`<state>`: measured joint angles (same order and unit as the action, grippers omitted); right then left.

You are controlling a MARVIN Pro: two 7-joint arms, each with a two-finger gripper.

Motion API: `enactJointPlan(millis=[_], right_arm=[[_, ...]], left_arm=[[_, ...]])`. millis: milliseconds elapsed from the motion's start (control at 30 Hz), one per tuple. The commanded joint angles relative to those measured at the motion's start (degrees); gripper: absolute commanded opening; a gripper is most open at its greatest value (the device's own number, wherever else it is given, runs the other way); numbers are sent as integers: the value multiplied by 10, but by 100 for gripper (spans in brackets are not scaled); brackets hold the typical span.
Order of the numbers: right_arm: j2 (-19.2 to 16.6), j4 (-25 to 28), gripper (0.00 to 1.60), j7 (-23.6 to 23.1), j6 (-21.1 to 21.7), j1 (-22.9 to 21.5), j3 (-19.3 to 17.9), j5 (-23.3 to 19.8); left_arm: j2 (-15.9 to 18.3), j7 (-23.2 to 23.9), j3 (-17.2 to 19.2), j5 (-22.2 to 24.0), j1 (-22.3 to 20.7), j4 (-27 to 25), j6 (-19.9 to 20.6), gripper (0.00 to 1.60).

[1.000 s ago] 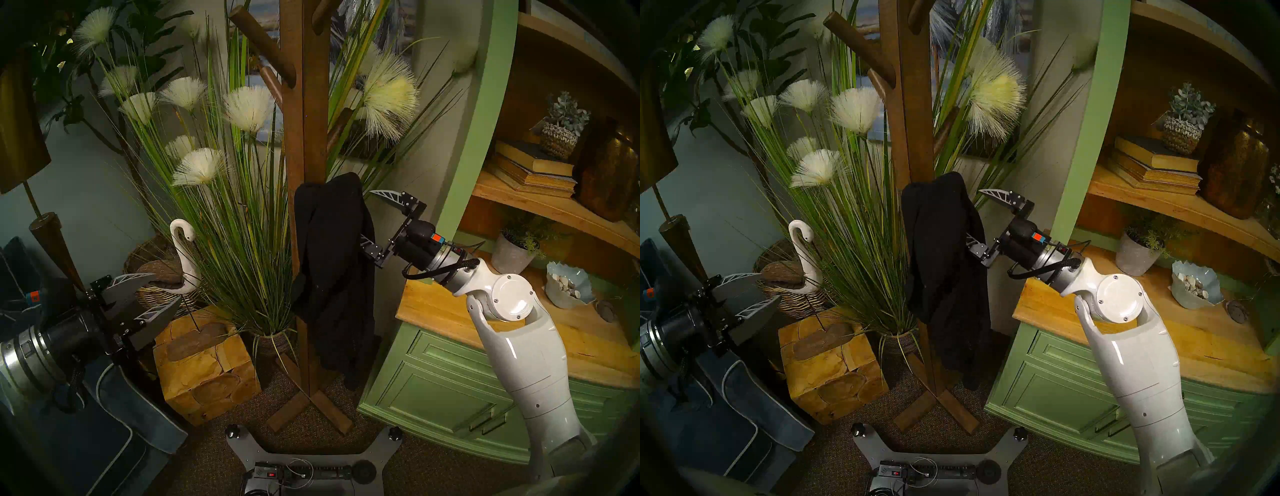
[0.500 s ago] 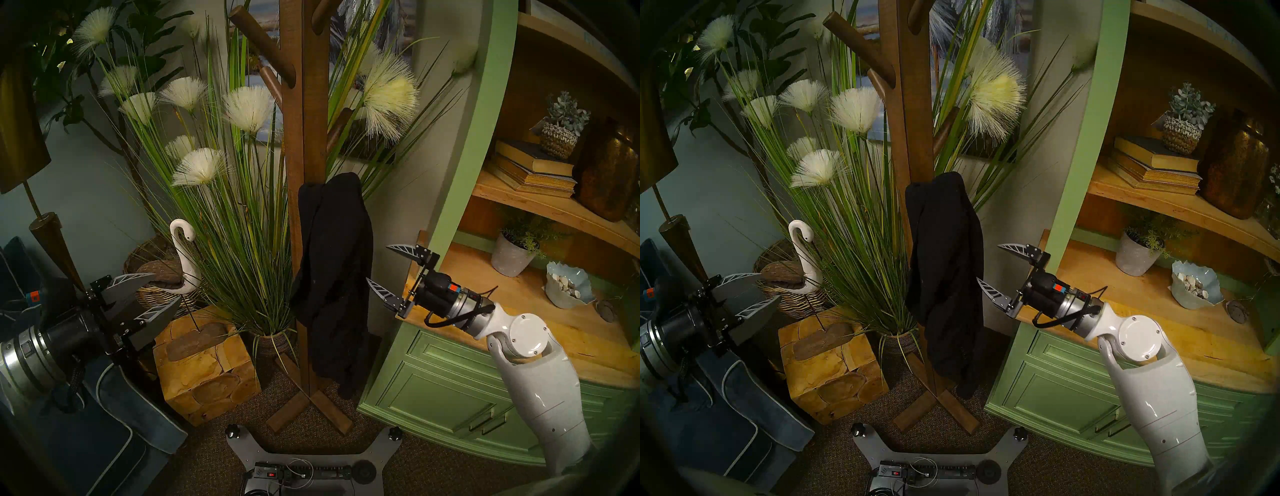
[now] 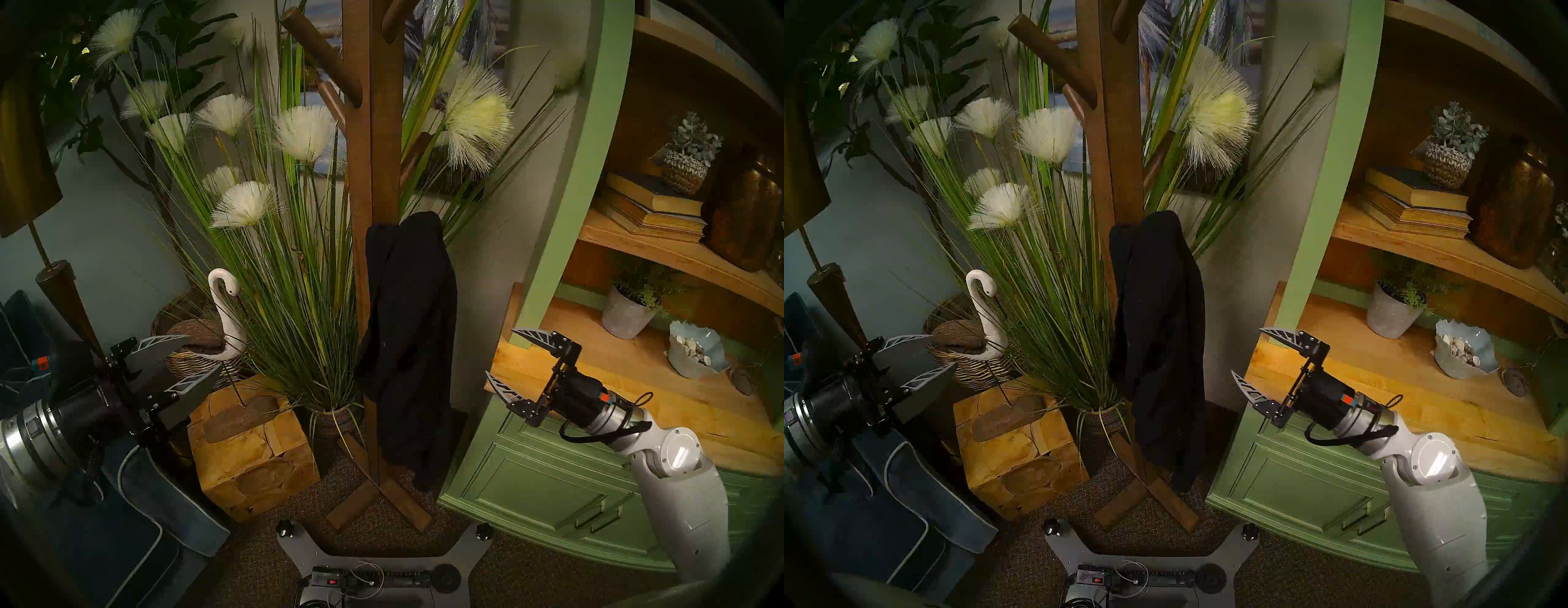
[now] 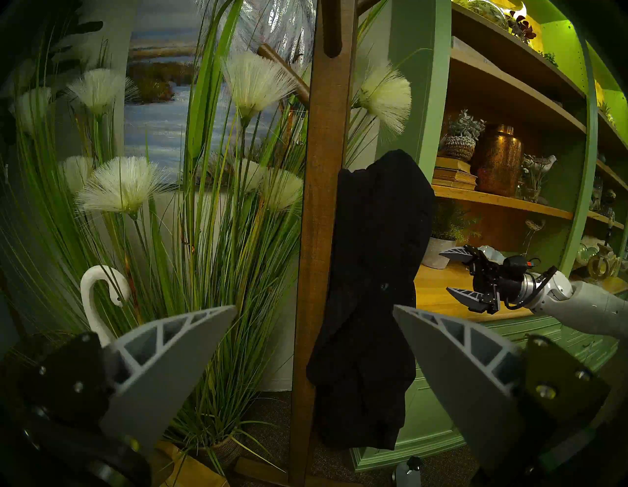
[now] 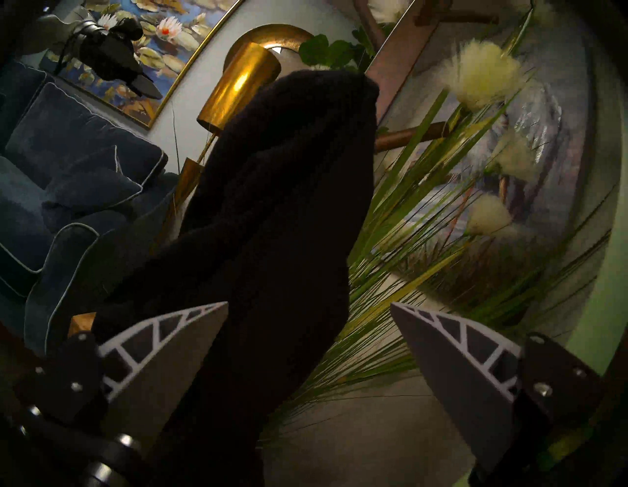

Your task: Pick up jacket and place on coat hanger

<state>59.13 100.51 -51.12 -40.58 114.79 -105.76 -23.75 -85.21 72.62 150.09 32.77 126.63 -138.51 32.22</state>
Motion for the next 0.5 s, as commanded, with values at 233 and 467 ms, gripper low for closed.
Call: enactJointPlan(millis=[233, 467], right_arm=[[117, 36, 160, 7, -120, 126, -96, -111], [131, 81, 160, -21, -144, 165, -66, -190]], left_arm=[[0, 5, 0, 5, -2, -6, 0, 160], [0, 6, 0, 7, -2, -7, 0, 160]])
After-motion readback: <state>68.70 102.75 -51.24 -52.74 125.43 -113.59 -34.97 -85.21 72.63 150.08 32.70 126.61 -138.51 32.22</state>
